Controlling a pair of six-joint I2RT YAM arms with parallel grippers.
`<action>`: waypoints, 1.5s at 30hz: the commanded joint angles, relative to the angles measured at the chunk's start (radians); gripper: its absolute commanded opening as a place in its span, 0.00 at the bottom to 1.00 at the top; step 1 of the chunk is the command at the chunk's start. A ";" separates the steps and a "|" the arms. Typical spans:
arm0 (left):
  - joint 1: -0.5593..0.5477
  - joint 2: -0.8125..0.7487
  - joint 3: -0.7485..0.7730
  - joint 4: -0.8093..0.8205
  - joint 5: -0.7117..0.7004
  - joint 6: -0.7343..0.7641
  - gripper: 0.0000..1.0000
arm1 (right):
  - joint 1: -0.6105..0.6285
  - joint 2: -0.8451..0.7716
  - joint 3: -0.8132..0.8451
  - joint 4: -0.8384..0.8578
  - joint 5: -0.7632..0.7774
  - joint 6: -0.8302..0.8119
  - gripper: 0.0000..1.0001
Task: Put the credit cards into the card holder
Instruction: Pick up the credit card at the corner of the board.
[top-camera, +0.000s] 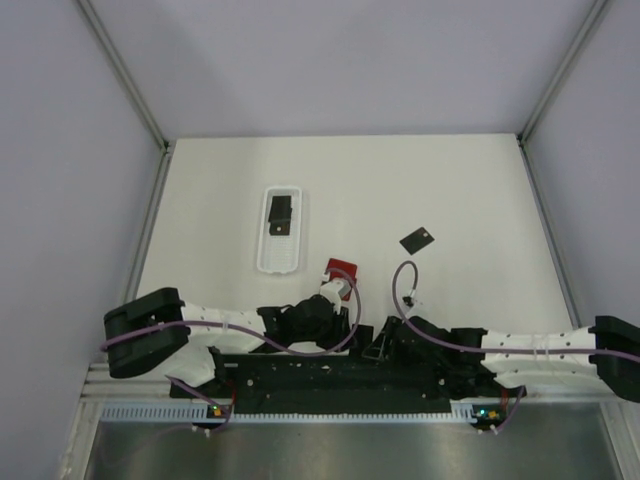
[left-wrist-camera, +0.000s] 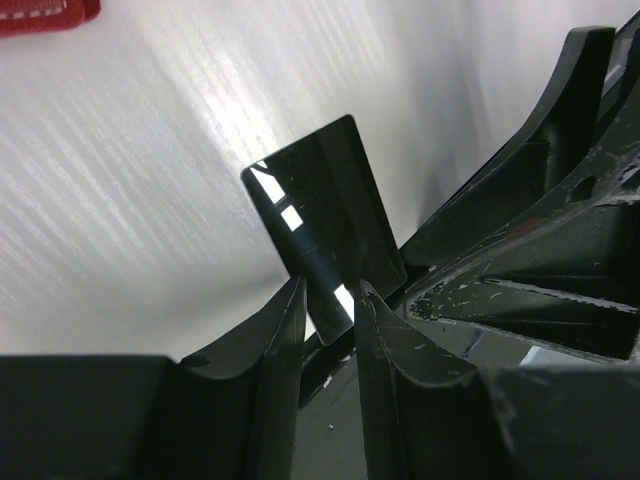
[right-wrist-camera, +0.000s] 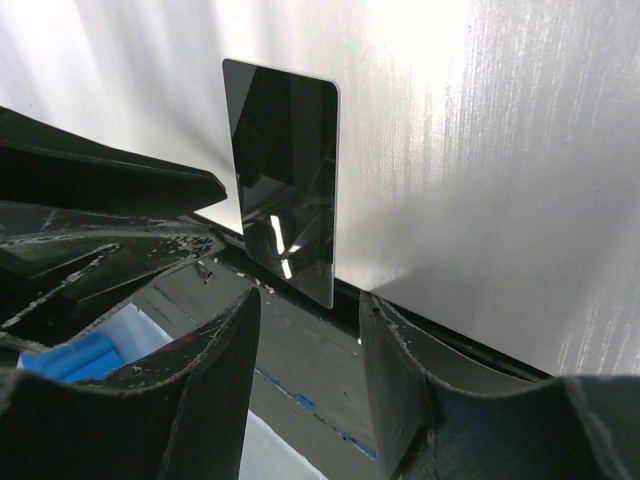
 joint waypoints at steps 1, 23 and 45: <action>-0.009 0.012 -0.022 0.057 -0.002 -0.019 0.31 | 0.008 0.036 -0.027 0.018 0.058 0.025 0.45; -0.023 -0.104 -0.027 -0.065 -0.137 -0.053 0.37 | 0.008 0.001 0.011 -0.026 0.136 -0.012 0.00; 0.197 -0.913 -0.038 -0.250 -0.203 0.092 0.81 | -0.216 -0.093 0.292 0.310 -0.351 -0.582 0.00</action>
